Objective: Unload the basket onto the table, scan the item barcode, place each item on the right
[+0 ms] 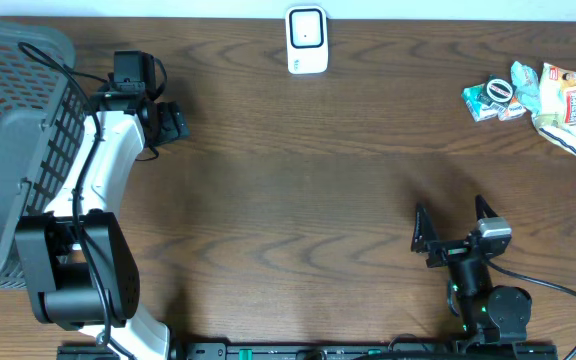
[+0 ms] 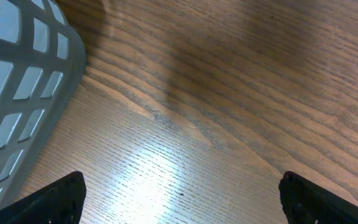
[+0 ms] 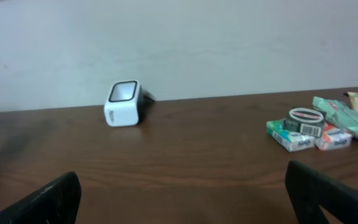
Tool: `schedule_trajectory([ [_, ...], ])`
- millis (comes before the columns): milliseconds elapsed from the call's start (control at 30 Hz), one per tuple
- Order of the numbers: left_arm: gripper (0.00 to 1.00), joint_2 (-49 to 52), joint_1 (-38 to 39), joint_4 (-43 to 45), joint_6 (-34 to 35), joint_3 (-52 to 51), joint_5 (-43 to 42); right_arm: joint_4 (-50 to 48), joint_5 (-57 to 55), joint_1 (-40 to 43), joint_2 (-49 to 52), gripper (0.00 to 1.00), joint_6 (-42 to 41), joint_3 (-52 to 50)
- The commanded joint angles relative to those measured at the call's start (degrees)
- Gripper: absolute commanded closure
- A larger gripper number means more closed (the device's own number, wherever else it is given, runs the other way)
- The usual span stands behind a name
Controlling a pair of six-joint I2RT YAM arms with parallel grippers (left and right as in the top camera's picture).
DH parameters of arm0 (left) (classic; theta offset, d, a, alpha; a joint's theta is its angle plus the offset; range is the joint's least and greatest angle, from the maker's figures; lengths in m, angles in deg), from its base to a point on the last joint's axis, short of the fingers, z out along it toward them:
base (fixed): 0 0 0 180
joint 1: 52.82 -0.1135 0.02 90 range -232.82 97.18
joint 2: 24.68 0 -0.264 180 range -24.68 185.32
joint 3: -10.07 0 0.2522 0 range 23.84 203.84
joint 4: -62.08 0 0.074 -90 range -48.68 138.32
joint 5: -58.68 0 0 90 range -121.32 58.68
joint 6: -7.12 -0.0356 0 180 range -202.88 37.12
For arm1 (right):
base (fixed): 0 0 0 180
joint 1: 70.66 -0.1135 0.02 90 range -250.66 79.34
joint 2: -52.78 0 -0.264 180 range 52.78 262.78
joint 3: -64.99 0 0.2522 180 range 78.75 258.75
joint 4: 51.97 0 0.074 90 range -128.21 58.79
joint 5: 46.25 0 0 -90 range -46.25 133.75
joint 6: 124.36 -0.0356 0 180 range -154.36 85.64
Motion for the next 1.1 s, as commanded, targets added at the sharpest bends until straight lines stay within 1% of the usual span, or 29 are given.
schedule_trajectory([
  [0,0.03,0.0,0.0,0.0,-0.8,-0.3,0.3,1.7,-0.8,0.5,-0.6,0.01,2.3,-0.2],
  [67,0.02,0.0,0.0,0.0,-0.8,-0.3,0.3,4.5,-0.9,0.5,-0.6,0.01,4.1,-0.2],
  [233,0.02,0.0,0.0,0.0,-0.8,-0.3,0.3,4.8,-1.8,0.6,-0.5,0.01,6.6,-0.2],
  [1067,0.02,0.0,0.0,0.0,-0.8,-0.3,0.3,5.2,-3.7,2.3,-0.5,0.01,4.8,-0.1],
])
